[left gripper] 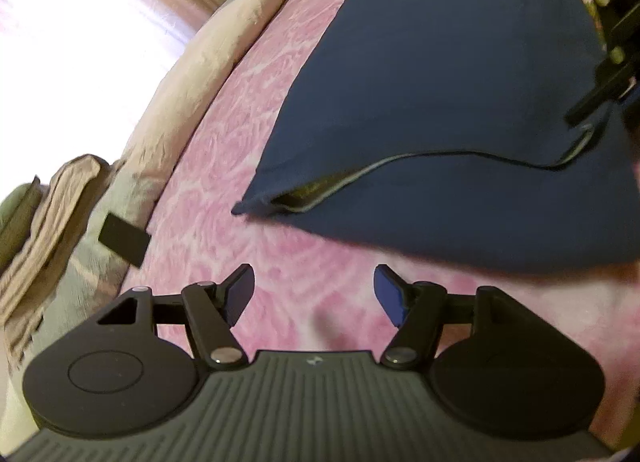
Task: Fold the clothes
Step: 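Grasp the folded top's edge with the right gripper while the left gripper grasps its corner, then lift the edge with both grippers and fold it across the top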
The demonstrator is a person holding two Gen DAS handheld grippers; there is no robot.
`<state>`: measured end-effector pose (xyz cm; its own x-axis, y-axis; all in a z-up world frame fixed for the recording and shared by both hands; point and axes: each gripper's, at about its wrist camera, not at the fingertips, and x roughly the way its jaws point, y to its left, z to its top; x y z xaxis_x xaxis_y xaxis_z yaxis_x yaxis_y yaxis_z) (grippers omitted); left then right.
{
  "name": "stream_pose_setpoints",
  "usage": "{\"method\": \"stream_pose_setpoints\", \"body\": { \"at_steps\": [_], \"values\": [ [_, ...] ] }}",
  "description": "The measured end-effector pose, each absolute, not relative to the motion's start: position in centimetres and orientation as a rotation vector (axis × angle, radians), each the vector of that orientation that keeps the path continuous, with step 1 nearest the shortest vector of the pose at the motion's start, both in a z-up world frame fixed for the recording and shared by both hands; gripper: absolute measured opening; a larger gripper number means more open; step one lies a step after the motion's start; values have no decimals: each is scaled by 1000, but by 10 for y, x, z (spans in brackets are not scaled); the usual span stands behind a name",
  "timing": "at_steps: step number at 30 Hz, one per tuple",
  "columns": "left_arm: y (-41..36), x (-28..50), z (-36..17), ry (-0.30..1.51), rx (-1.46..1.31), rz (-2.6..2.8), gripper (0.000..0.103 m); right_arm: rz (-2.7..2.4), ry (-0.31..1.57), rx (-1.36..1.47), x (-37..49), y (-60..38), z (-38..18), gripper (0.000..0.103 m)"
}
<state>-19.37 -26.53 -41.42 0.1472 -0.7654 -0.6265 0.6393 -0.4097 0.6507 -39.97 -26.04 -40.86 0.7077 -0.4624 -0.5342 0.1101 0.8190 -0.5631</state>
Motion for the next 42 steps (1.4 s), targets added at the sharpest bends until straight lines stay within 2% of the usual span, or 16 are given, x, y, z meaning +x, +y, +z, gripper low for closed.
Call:
{"method": "stream_pose_setpoints", "body": {
  "at_steps": [13,16,17,18,19,20,21,24,28,36,42],
  "values": [
    [-319,-194,-443,-519,1421,-1557,64,-322,636,-389,-421,-274,-379,4],
    [-334,-193,-448,-561,1456,-1559,60,-312,623,-360,-428,-280,-376,4],
    [-340,-193,-448,-567,1472,-1561,57,-309,618,-351,-430,-282,-375,4],
    [-344,-193,-449,-568,1495,-1562,48,-306,613,-341,-432,-284,-374,4],
    [-348,-193,-450,-569,1520,-1563,38,-302,609,-331,-435,-285,-373,4],
    [-352,-195,-450,-565,1542,-1560,22,-299,604,-322,-437,-287,-372,4],
    [-355,-196,-449,-560,1564,-1558,16,-296,600,-312,-439,-289,-371,4],
    [-364,-204,-439,-563,1592,-1540,10,-286,586,-283,-446,-295,-368,4],
    [-379,-231,-399,-600,1547,-1518,8,-322,524,-190,-470,-313,-352,3],
    [-442,-328,-320,-775,1481,-1553,7,-526,364,113,-575,-371,-319,3],
    [-494,-443,-334,-868,1493,-1698,7,-686,312,348,-659,-409,-324,3]
  ]
}}
